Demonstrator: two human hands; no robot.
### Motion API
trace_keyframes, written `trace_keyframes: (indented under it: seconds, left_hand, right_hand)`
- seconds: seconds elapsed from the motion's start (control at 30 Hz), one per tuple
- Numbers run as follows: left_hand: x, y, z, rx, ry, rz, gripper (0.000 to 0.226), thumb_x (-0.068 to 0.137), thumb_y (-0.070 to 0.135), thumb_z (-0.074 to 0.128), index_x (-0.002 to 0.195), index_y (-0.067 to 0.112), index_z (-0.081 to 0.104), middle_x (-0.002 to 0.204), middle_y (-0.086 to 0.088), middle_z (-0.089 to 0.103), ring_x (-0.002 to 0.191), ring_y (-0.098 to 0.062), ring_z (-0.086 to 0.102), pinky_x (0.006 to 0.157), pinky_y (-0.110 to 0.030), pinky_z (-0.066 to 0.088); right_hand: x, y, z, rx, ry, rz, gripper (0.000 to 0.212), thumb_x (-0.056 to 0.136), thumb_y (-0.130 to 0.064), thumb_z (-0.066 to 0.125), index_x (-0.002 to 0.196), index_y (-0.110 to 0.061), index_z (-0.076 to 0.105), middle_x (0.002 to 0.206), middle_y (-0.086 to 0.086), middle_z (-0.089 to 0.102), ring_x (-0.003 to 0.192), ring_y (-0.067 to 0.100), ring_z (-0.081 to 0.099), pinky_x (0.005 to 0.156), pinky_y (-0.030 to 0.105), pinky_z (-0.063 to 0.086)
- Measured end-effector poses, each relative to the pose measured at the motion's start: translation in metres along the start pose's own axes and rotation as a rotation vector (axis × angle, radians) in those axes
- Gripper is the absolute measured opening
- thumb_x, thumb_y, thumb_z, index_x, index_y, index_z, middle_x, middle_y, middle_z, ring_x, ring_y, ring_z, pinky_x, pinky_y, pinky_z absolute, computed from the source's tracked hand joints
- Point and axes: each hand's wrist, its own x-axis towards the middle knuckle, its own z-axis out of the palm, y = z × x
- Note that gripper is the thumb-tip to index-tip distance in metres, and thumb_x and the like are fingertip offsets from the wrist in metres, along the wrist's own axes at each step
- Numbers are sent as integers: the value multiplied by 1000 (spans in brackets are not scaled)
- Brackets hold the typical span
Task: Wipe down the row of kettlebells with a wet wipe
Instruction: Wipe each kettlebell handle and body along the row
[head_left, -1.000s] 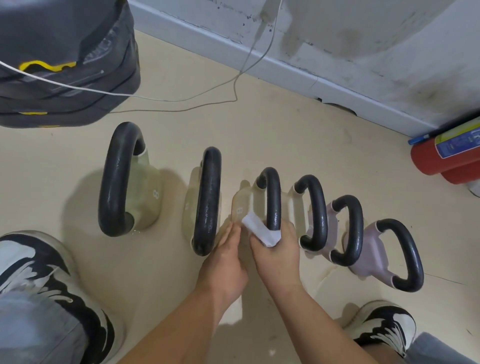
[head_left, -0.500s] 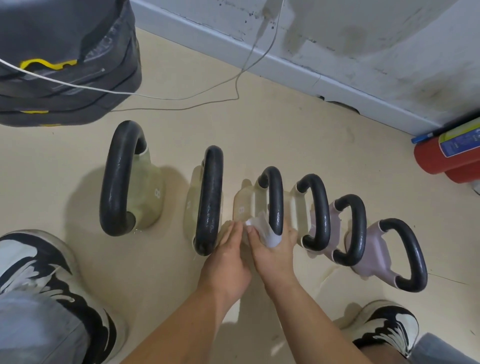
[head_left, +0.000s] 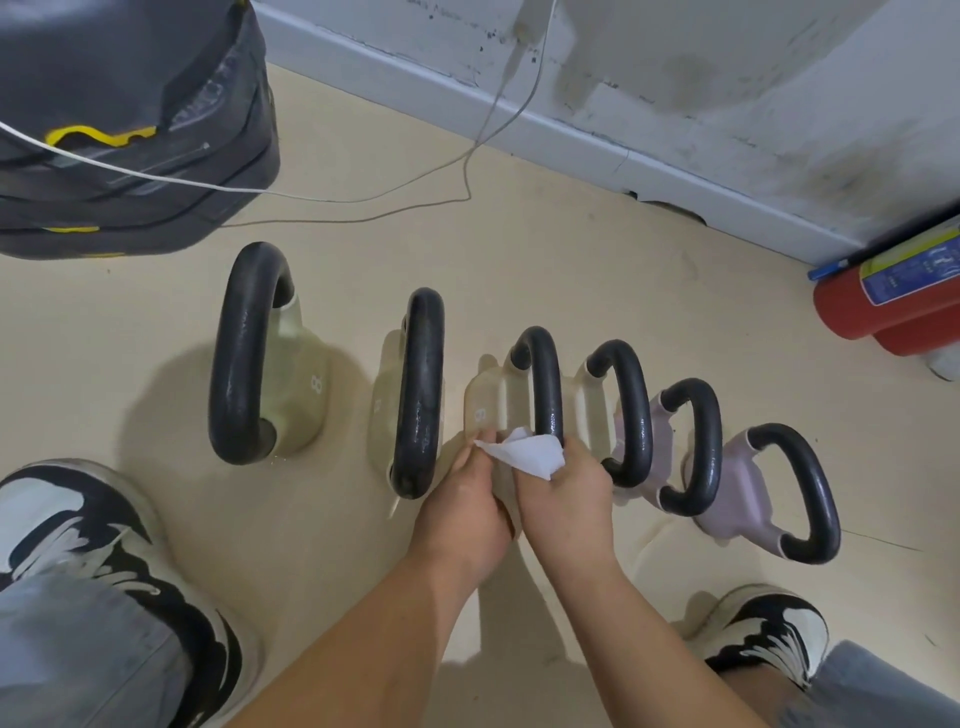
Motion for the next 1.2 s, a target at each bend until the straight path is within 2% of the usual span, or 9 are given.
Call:
trace_keyframes:
  seconds: [0.17, 0.3, 0.53, 0.67, 0.77, 0.87, 0.97, 1.1, 1.2]
  left_hand:
    - [-7, 9, -11, 221, 45, 104, 68, 86, -1, 46, 148, 26, 41, 151, 8, 46, 134, -16, 50, 107, -28, 45]
    - [-11, 16, -13, 188, -18, -63, 49, 89, 2, 44, 133, 23, 53, 123, 5, 57, 108, -21, 57, 91, -25, 46]
    - [-9, 32, -14, 66, -7, -249, 27, 89, 5, 47, 110, 14, 62, 103, -2, 58, 92, -28, 59, 80, -29, 50]
    - [-14, 66, -20, -28, 63, -211, 19, 85, 4, 43, 70, 15, 46, 69, 0, 48, 64, -27, 41, 59, -30, 39]
    - [-21, 96, -27, -244, 125, -241, 25, 93, 18, 42, 95, 9, 65, 77, -1, 58, 72, -30, 55, 72, -36, 51]
    - [-29, 119, -41, -530, 52, -341, 40, 92, 49, 47, 108, 20, 70, 90, 0, 76, 91, -29, 73, 91, -44, 59]
    - [-31, 128, -52, -502, -12, -343, 25, 89, 34, 65, 106, 17, 71, 102, -12, 78, 85, -25, 71, 81, -34, 58]
    - [-35, 127, -53, -396, 11, -261, 21, 93, 36, 66, 103, 18, 68, 102, -6, 73, 85, -23, 63, 85, -38, 56]
    - [-31, 120, -44, -335, 126, -257, 17, 99, 27, 53, 99, 10, 59, 90, -9, 67, 77, -23, 61, 63, -31, 52]
  right_hand:
    - [12, -30, -34, -16, 31, -43, 12, 95, -9, 57, 94, -19, 61, 69, -12, 56, 59, 3, 53, 57, 19, 38]
    - [25, -72, -67, 115, 37, 156, 14, 98, -24, 60, 86, -19, 64, 80, 7, 62, 61, 21, 52, 57, 29, 40]
    - [18, -81, -80, 314, -160, 369, 44, 94, -35, 66, 126, -4, 64, 78, 4, 61, 44, 15, 57, 45, 24, 42]
    - [5, -86, -81, 161, -264, 360, 28, 93, -25, 77, 117, -12, 69, 104, 8, 77, 74, 19, 72, 40, 19, 47]
    - [-3, -97, -87, 117, -311, 320, 6, 94, -19, 73, 88, -22, 73, 80, 0, 73, 55, 10, 66, 38, 17, 42]
    - [-18, -118, -93, 278, -404, 399, 12, 100, -26, 64, 95, -15, 67, 71, 3, 70, 42, 12, 63, 36, 18, 44]
    - [-25, -126, -96, 418, -442, 394, 29, 99, -30, 56, 111, -6, 68, 96, 15, 76, 67, 27, 74, 51, 27, 55]
    - [-26, -124, -103, 412, -351, 411, 27, 97, -31, 51, 94, -10, 68, 77, 8, 74, 40, 17, 63, 35, 20, 42]
    - [-18, -115, -102, 373, -151, 390, 8, 89, -26, 59, 82, -22, 61, 74, 1, 62, 46, 19, 55, 49, 24, 41]
